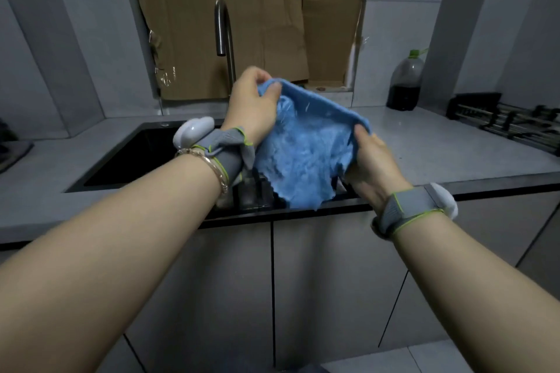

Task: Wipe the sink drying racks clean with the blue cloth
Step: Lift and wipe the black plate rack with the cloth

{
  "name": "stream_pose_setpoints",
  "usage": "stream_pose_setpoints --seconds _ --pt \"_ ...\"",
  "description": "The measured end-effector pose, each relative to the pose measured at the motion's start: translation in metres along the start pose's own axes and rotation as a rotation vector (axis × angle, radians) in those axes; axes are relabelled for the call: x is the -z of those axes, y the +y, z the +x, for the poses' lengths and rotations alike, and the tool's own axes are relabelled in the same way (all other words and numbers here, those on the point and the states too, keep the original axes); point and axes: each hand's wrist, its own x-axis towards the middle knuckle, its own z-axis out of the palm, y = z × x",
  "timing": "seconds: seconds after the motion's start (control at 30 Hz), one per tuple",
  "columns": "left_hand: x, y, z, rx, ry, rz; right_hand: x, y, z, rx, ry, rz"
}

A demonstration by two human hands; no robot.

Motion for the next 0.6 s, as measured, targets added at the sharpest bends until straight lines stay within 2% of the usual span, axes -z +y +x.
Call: stream_pose_setpoints --seconds 0.17,0.23,0.3,0.33,0.4,0.47,0.53,0.6 --pt "0.009 0.028 0.014 -0.073 0.078 -0.141 -0.022 -0.033 0.006 0.206 0.111 -0.093" --pt "0.011 0.031 0.01 -0.02 -0.003 -0.227 -0.022 -0.043 0.007 0.241 0.146 -0.084" --pt "0.01 0.023 0.002 0.057 -0.133 -0.152 -0.017 -0.047 0.004 0.224 0.159 -0.093" --pt "0.008 0.017 -0.003 0.088 -0.195 -0.042 -0.016 -0.047 0.001 0.188 0.17 -0.165" --pt "0.002 0.005 -0.011 0.137 -0.285 0.141 -0.01 -0.042 -0.003 0.081 0.172 -0.477" --pt "-0.003 -0.002 -0.021 0.159 -0.316 0.198 -0.007 -0.037 -0.01 -0.059 0.123 -0.695" --pt "-0.007 -0.003 -0.032 0.137 -0.343 0.187 -0.003 -0.034 -0.016 -0.284 0.002 -0.617" --pt "-0.013 0.001 -0.044 0.14 -0.466 0.076 0.001 -0.031 -0.02 -0.423 -0.153 -0.428"
